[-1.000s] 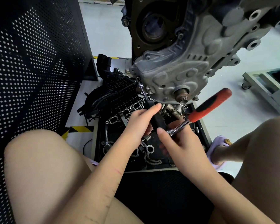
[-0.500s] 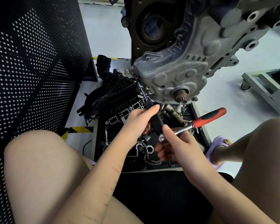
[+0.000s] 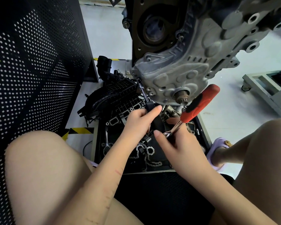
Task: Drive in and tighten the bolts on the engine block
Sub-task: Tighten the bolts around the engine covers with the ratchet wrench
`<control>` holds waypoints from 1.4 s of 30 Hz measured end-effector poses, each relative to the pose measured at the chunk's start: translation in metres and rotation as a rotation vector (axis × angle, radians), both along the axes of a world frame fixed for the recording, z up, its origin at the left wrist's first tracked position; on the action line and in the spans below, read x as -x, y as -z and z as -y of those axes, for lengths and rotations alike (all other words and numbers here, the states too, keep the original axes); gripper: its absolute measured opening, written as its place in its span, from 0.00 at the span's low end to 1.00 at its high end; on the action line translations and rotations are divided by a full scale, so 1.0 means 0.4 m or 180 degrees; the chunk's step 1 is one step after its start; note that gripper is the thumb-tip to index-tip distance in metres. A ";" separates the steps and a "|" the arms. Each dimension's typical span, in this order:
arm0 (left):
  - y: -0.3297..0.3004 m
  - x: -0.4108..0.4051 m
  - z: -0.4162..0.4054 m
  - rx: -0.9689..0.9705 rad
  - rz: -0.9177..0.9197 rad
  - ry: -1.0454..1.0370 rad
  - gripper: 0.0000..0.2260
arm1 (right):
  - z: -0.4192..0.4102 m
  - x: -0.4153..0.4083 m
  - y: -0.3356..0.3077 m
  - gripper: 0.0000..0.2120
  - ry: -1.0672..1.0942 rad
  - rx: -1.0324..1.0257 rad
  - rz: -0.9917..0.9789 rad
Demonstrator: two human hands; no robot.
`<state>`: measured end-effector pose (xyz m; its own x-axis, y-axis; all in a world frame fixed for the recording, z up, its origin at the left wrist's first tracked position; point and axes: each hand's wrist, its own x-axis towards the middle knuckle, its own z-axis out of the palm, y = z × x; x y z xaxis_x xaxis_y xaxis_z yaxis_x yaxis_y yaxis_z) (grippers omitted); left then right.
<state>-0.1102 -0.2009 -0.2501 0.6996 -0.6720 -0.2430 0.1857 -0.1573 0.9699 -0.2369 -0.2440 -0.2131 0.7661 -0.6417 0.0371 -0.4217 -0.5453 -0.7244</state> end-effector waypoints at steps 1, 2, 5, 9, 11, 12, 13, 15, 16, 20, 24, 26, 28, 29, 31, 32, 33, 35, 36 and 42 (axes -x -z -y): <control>-0.001 -0.001 0.000 -0.0036 -0.0008 0.0048 0.20 | 0.002 -0.001 0.004 0.16 0.0065 -0.0379 0.0127; -0.002 -0.002 -0.001 -0.0080 -0.0034 0.0104 0.19 | 0.003 -0.003 0.005 0.12 0.0168 -0.0881 0.0254; -0.004 -0.009 0.001 -0.0141 -0.0178 0.0254 0.16 | 0.005 -0.004 -0.001 0.12 0.0486 -0.2797 0.0623; -0.009 -0.006 0.005 -0.0057 -0.0288 0.0337 0.17 | 0.013 -0.005 -0.011 0.18 0.0461 -0.4086 0.0583; -0.010 -0.003 0.004 -0.0030 -0.0300 0.0294 0.17 | 0.015 -0.002 -0.007 0.17 0.0391 -0.4124 0.0577; -0.008 -0.003 0.004 -0.0018 -0.0305 0.0262 0.17 | 0.015 -0.001 -0.006 0.16 0.0349 -0.4076 0.0604; -0.006 -0.002 0.004 -0.0006 -0.0316 0.0225 0.17 | 0.014 0.000 -0.005 0.16 0.0310 -0.3982 0.0627; -0.003 -0.002 0.004 -0.0002 -0.0329 0.0183 0.18 | 0.012 0.003 -0.003 0.17 0.0279 -0.3629 0.0638; -0.001 -0.003 0.003 -0.0026 -0.0294 0.0192 0.18 | 0.011 0.004 -0.003 0.16 0.0304 -0.3384 0.0617; 0.009 0.000 0.004 -0.0168 -0.0063 0.0146 0.18 | 0.011 0.005 -0.002 0.09 0.0224 -0.1913 0.0343; 0.010 0.006 0.008 -0.0251 0.0062 0.0060 0.19 | 0.014 0.003 0.004 0.09 -0.0031 -0.0280 0.0006; 0.008 0.008 0.007 -0.0251 0.0075 0.0008 0.20 | 0.011 0.001 0.009 0.09 -0.0062 -0.0110 -0.0002; 0.008 0.010 0.005 -0.0190 0.0052 -0.0014 0.20 | 0.009 0.000 0.013 0.10 -0.0025 -0.0435 0.0077; 0.009 0.010 0.004 -0.0160 0.0041 -0.0014 0.20 | 0.008 0.000 0.012 0.09 0.0013 -0.0719 0.0136; 0.012 0.010 0.003 -0.0120 0.0013 -0.0015 0.19 | 0.008 0.000 0.007 0.07 0.0111 -0.1295 0.0238; 0.011 0.010 0.002 -0.0107 -0.0010 -0.0005 0.19 | 0.009 0.000 0.005 0.07 0.0165 -0.1553 0.0261; 0.011 0.010 0.003 -0.0097 -0.0035 0.0012 0.19 | 0.011 0.001 0.003 0.08 0.0220 -0.1833 0.0296; 0.009 0.009 0.002 -0.0081 -0.0092 0.0041 0.18 | 0.016 0.001 0.002 0.11 0.0351 -0.2483 0.0421; 0.008 0.009 0.001 -0.0075 -0.0120 0.0050 0.18 | 0.017 0.002 0.001 0.11 0.0419 -0.2809 0.0471; 0.004 0.003 -0.006 -0.0028 -0.0072 0.0119 0.20 | 0.022 -0.003 -0.010 0.15 0.0577 -0.4236 0.0554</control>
<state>-0.1116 -0.1984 -0.2517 0.6682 -0.6954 -0.2645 0.2015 -0.1731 0.9641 -0.2356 -0.2528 -0.2090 0.7165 -0.3574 -0.5990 -0.2618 0.6582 -0.7059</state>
